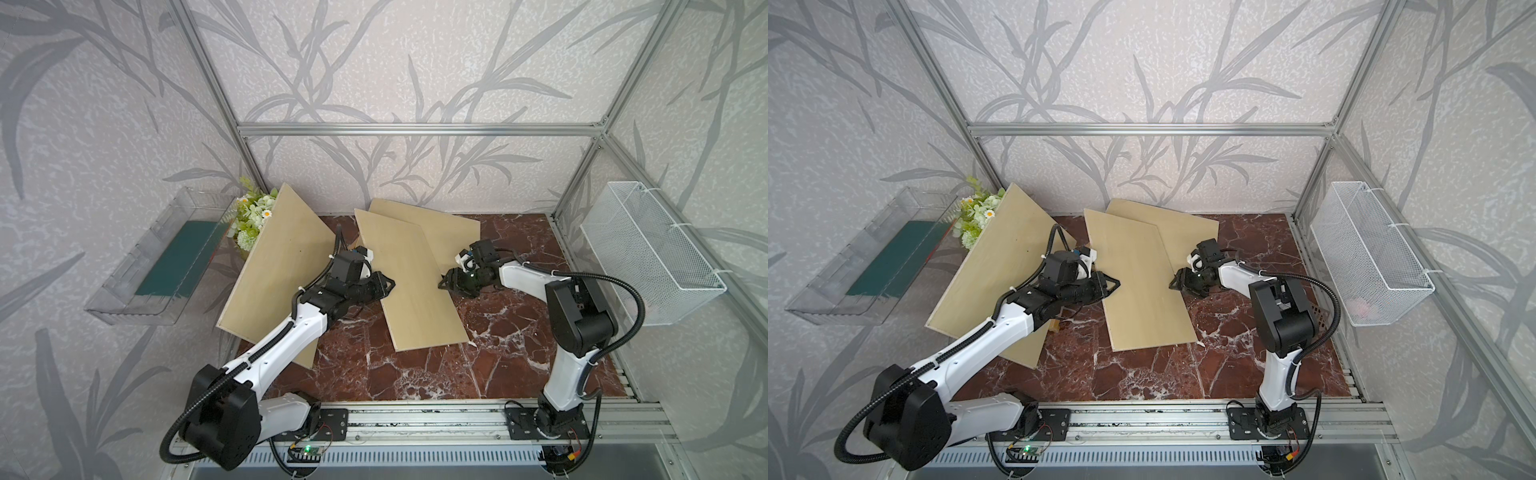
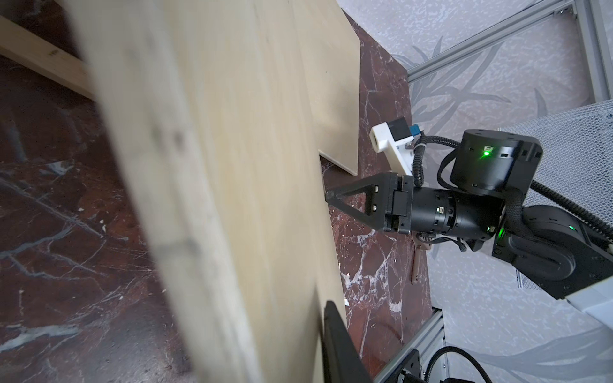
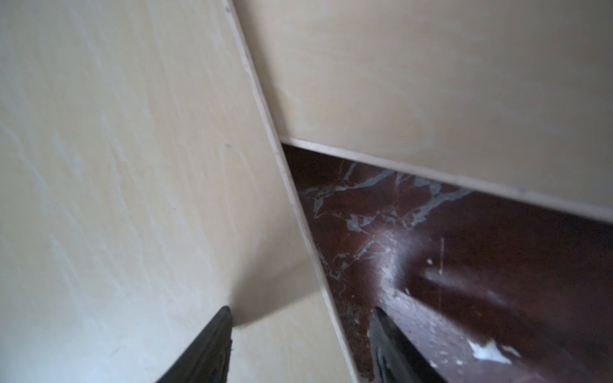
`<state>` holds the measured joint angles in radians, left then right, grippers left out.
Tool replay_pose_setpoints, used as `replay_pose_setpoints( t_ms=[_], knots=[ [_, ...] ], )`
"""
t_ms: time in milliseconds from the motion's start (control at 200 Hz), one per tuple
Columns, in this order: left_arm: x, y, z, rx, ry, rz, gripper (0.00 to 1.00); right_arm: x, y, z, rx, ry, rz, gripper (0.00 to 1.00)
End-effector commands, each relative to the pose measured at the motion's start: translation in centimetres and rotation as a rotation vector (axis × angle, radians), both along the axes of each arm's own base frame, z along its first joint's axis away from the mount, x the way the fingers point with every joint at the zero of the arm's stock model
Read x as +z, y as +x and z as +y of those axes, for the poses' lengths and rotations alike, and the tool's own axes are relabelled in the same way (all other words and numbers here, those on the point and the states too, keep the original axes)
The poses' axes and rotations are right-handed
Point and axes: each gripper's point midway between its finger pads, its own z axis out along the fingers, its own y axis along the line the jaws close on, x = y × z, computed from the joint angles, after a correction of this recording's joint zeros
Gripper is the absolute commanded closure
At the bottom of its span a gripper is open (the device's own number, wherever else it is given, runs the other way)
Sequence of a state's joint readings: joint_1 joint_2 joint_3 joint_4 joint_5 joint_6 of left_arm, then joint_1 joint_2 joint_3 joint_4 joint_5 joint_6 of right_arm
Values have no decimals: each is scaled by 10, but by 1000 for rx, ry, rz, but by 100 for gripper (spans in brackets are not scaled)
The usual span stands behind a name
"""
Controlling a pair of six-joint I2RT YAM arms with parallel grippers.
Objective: Assemble the easel
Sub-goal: Pick up the drawing board, then move the easel to the center of the board.
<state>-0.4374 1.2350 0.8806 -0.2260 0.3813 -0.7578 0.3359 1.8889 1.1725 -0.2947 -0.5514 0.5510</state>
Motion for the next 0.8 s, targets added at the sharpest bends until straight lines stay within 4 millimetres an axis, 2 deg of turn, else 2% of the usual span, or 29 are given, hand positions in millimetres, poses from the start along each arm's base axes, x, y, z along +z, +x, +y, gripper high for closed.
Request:
replay_pose_setpoints(
  t_ms=[0, 30, 160, 240, 260, 305, 440, 530, 635, 650, 730, 800],
  knots=[
    [39, 13, 4, -12, 67, -173, 96, 7, -16, 1, 29, -18, 14, 36],
    [42, 12, 4, -21, 76, -179, 100, 12, -15, 1, 33, -18, -2, 35],
    [77, 5, 5, -61, 88, -244, 100, 43, -9, -5, 45, -48, -94, 34],
    [112, 0, 16, -22, 98, -283, 100, 63, -1, -13, 22, -77, -161, 33],
    [123, -3, 18, -16, 98, -295, 100, 78, 1, -14, 14, -74, -201, 33],
    [146, -9, 21, -16, 92, -333, 100, 92, 4, -17, 2, -83, -240, 34],
    [217, -31, 36, 1, 74, -479, 100, 119, 14, -18, -16, -91, -301, 34],
    [255, -42, 62, 94, 116, -583, 100, 125, 18, -10, 1, -90, -307, 34],
    [284, -50, 99, 257, 188, -653, 100, 126, 16, 9, 64, -128, -312, 34],
    [288, -51, 104, 278, 194, -663, 100, 117, 16, 13, 76, -141, -293, 34],
    [302, -57, 125, 375, 214, -710, 100, 107, 14, 31, 115, -160, -276, 34],
    [308, -60, 132, 412, 212, -750, 100, 99, 13, 45, 140, -161, -262, 34]
  ],
)
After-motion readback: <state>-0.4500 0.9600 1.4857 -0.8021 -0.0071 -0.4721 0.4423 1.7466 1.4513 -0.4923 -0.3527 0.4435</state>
